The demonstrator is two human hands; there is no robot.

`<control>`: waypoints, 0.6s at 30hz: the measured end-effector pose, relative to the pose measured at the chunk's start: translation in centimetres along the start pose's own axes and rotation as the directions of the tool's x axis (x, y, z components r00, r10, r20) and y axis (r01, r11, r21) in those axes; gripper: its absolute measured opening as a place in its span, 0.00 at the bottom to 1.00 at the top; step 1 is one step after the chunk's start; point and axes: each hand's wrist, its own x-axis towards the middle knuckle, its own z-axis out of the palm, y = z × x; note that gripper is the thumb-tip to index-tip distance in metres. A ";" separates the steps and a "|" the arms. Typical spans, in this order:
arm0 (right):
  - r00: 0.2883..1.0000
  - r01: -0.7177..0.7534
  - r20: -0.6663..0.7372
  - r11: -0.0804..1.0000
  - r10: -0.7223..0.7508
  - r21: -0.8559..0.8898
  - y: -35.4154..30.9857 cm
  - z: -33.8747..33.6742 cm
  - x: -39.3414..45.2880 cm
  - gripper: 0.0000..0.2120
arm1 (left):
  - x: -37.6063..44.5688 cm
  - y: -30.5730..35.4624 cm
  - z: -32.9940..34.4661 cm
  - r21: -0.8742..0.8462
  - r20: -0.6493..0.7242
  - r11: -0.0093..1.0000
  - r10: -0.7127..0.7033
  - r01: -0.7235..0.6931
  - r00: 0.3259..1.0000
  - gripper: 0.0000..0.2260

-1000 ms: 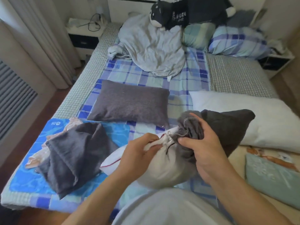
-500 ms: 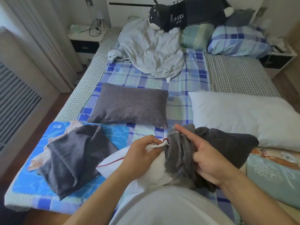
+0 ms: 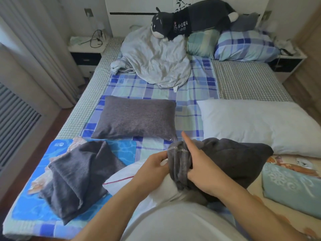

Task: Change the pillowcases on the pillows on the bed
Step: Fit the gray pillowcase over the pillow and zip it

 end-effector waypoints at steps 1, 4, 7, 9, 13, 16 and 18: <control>1.000 0.003 0.025 1.000 -0.003 0.004 0.1 -0.1 -0.1 0.49 | -0.1 0.0 -0.1 -0.198 0.030 0.977 -0.073 0.077 0.997 0.10; 0.998 0.056 0.042 0.997 -0.054 -0.060 0.5 -0.2 -0.8 0.51 | -0.2 -0.3 -0.2 -0.453 0.111 0.852 -0.237 0.261 0.965 0.20; 0.994 0.112 0.022 0.963 -0.109 -0.246 0.5 0.8 -1.1 0.49 | -0.4 -0.2 0.3 -0.458 0.231 0.825 -0.250 0.331 0.940 0.16; 0.993 0.112 -0.008 0.964 -0.117 -0.242 0.8 2.1 -1.1 0.45 | -0.7 -0.2 0.2 -0.587 0.355 0.705 -0.216 0.397 0.910 0.21; 0.993 0.004 -0.118 0.995 -0.015 -0.097 1.6 3.2 -0.3 0.44 | -0.7 -1.6 1.3 -0.667 0.286 0.654 -0.217 0.357 0.933 0.21; 0.942 -0.024 -0.318 0.966 0.107 0.256 1.9 3.9 0.0 0.35 | -0.6 -2.6 2.1 -0.759 0.163 0.593 -0.226 0.268 0.960 0.19; 0.931 -0.090 -0.310 0.945 0.192 0.315 2.3 4.1 0.1 0.20 | -0.8 -2.6 2.0 -0.791 0.136 0.561 -0.229 0.245 0.964 0.19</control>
